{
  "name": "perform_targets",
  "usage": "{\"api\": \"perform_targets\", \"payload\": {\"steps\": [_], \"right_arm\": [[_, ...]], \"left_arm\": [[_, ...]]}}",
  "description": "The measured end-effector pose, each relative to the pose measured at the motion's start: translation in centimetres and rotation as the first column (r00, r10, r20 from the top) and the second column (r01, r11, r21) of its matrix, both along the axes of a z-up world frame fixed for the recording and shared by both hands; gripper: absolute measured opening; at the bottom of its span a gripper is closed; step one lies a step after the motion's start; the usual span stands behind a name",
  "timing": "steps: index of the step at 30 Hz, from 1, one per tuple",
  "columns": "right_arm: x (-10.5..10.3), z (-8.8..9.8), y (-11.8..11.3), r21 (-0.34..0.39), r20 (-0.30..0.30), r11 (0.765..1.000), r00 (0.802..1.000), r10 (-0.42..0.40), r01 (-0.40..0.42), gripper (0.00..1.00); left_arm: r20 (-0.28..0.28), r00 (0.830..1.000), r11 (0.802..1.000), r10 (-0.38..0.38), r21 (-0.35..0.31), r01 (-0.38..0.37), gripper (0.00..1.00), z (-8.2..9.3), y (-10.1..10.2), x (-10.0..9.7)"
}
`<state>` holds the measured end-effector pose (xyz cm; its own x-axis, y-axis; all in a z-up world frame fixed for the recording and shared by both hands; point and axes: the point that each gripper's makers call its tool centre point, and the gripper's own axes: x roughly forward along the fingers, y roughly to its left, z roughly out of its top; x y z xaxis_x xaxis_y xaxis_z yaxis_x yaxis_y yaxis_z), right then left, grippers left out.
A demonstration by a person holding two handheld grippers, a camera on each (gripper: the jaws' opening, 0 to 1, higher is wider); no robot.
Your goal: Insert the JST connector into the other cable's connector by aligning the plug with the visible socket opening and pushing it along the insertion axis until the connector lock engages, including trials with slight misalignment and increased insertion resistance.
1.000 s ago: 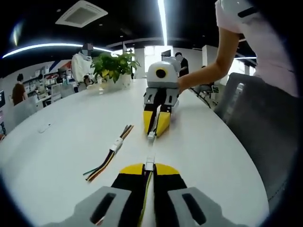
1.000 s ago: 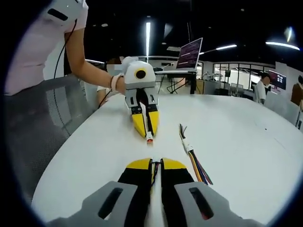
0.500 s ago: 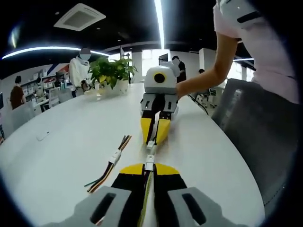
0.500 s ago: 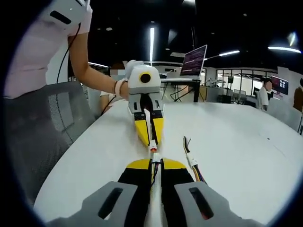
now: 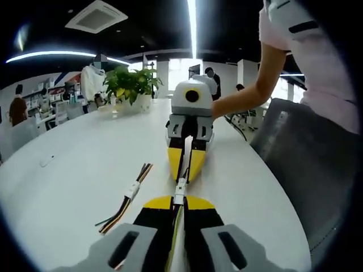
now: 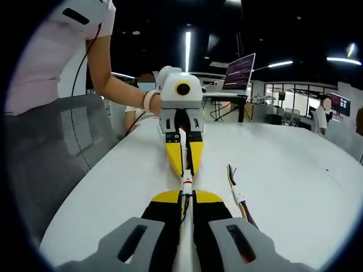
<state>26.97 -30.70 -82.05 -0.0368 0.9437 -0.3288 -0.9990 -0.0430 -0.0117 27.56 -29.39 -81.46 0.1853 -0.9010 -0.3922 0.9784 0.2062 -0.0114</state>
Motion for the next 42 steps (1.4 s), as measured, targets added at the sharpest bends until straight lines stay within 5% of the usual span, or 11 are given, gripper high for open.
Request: {"api": "perform_targets", "payload": {"steps": [42], "right_arm": [[-0.6,-1.5,0.5,-0.086,0.012,0.995,0.999,0.05,-0.048,0.03]], "left_arm": [[-0.07,0.997,0.999,-0.011,0.042,0.014,0.01,-0.4,0.0,-0.7]]}}
